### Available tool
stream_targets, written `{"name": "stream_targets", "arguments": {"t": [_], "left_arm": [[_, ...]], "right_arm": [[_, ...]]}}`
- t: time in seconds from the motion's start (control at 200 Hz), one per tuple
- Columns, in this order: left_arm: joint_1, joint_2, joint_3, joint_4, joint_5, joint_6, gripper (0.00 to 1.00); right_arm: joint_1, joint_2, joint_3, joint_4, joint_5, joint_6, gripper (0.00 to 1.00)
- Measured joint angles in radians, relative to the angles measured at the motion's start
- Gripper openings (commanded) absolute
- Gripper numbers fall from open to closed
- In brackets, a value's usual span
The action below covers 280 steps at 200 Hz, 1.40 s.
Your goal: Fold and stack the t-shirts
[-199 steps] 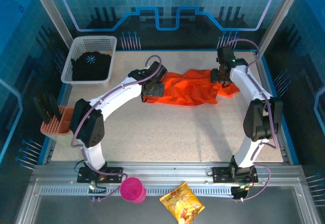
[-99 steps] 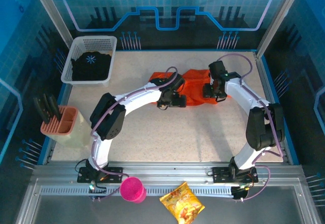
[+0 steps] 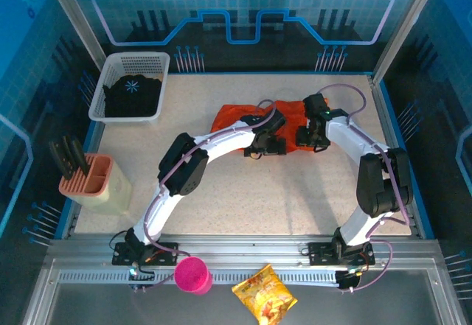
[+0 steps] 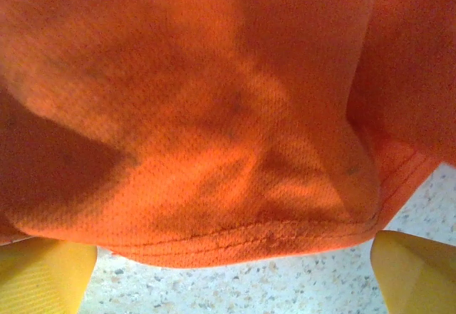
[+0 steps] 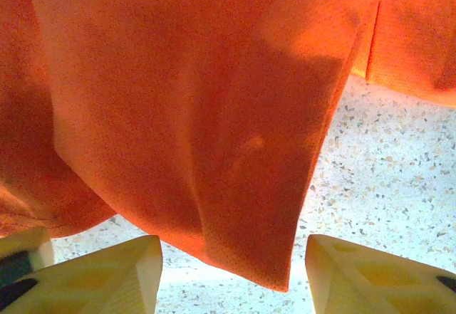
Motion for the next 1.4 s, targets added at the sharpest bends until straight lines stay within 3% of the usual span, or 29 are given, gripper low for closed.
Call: {"name": "stream_targets", "arguments": {"t": [0.17,0.24,0.35,0.455,0.581,0.856,1.036,1.181,1.281,1.401], "left_arm": [[0.013,0.04,0.021,0.001,-0.064,-0.032,0.86],[0.012,0.046,0.039,-0.002,-0.076,-0.042,0.76],[0.017,0.085,0.087,-0.036,-0.115,-0.055,0.37],[0.029,0.095,0.108,-0.103,-0.146,-0.056,0.0],[0.037,0.086,0.095,-0.084,-0.157,-0.036,0.0],[0.039,-0.143,-0.147,0.03,-0.164,0.077,0.0],[0.053,-0.345,-0.107,-0.01,-0.159,0.168,0.0],[0.067,-0.399,-0.039,-0.057,-0.154,0.208,0.0],[0.071,-0.402,-0.045,-0.093,-0.156,0.227,0.0],[0.078,-0.402,-0.081,-0.132,-0.165,0.233,0.0]], "right_arm": [[-0.01,0.0,-0.003,0.018,-0.003,0.005,0.51],[-0.013,0.004,-0.004,0.031,-0.005,0.007,0.49],[-0.021,0.03,-0.004,0.061,-0.008,0.005,0.41],[-0.031,0.063,-0.004,0.078,-0.015,0.007,0.23],[-0.048,0.086,-0.003,0.09,-0.031,0.011,0.0],[-0.098,-0.024,-0.002,0.08,-0.057,0.014,0.0],[-0.11,-0.185,0.001,0.058,-0.111,0.019,0.0],[-0.104,-0.239,-0.016,0.058,-0.21,0.058,0.0],[-0.059,-0.281,-0.09,0.07,-0.264,0.103,0.0],[0.07,-0.324,-0.197,0.072,-0.309,0.17,0.0]]}}
